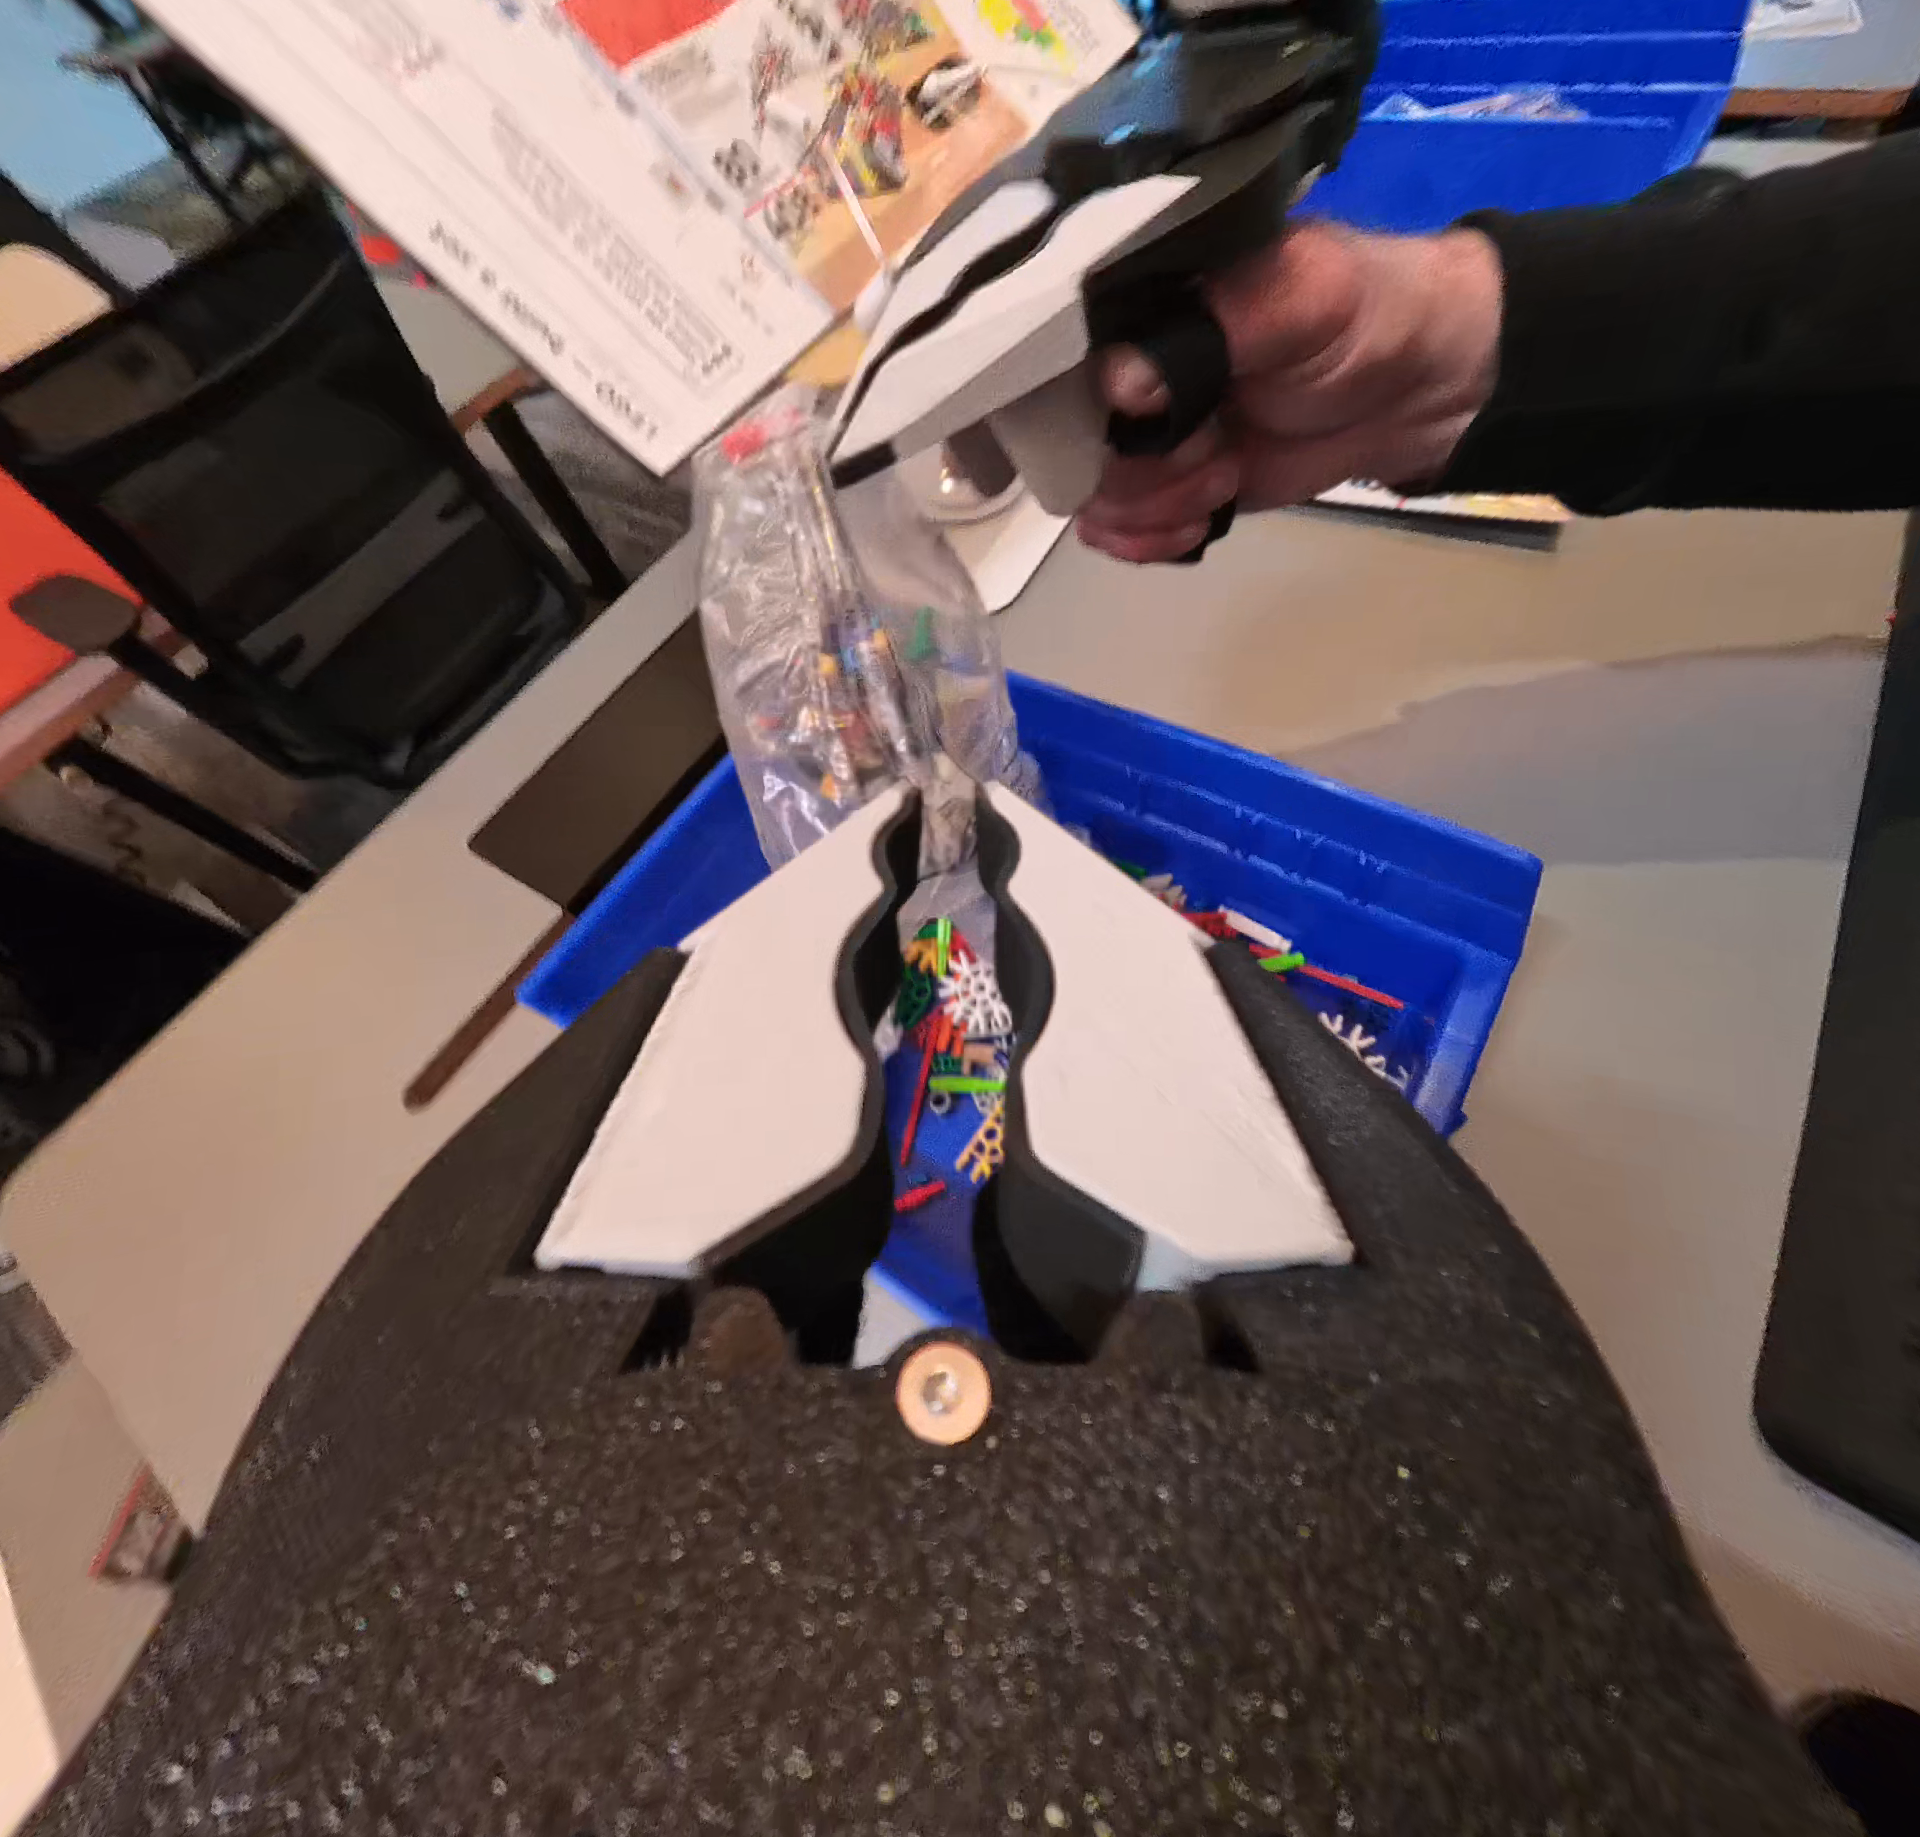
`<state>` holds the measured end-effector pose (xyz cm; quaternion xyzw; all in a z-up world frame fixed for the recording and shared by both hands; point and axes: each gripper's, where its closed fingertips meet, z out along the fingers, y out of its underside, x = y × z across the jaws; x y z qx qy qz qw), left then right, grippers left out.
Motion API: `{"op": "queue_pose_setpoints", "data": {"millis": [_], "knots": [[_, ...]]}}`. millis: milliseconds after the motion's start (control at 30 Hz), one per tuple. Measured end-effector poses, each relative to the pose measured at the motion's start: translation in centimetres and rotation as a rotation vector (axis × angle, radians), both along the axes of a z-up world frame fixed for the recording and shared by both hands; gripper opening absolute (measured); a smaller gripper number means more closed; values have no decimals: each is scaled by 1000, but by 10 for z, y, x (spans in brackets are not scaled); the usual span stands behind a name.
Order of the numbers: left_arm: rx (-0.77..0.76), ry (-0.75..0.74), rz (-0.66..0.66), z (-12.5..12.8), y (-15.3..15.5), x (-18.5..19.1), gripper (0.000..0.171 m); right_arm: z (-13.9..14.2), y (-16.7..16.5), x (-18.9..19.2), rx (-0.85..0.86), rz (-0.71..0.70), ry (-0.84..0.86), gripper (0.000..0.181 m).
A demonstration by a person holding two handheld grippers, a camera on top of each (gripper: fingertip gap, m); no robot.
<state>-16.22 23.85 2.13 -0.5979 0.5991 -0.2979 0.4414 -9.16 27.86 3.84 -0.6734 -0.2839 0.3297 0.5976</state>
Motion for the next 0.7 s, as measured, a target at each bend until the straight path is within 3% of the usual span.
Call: {"op": "queue_pose_setpoints", "data": {"millis": [100, 200, 300, 367, 467, 633, 700], "knots": [[-72, 16, 79, -19, 5, -11, 35, -25, -7, -11, 33, -16, -133, 0], [-98, 14, 121, -23, 5, -11, 58, -43, -21, -25, 77, -1, -261, 0], [-116, 70, 97, -32, -5, 10, 61, -43, -35, -41, 108, 32, -310, 0], [-107, 195, 99, -54, -7, 19, 49, -45, -43, -51, 111, 63, -339, 0], [-106, 246, 138, -69, -1, 18, 4, -58, -50, -55, 39, 109, -370, 0], [-82, 152, 141, -50, 0, 10, 0, -42, -50, -23, -13, 91, -253, 29], [-66, 114, 130, -38, -1, 8, 0, -48, -46, -6, -64, 91, -256, 46]]}}
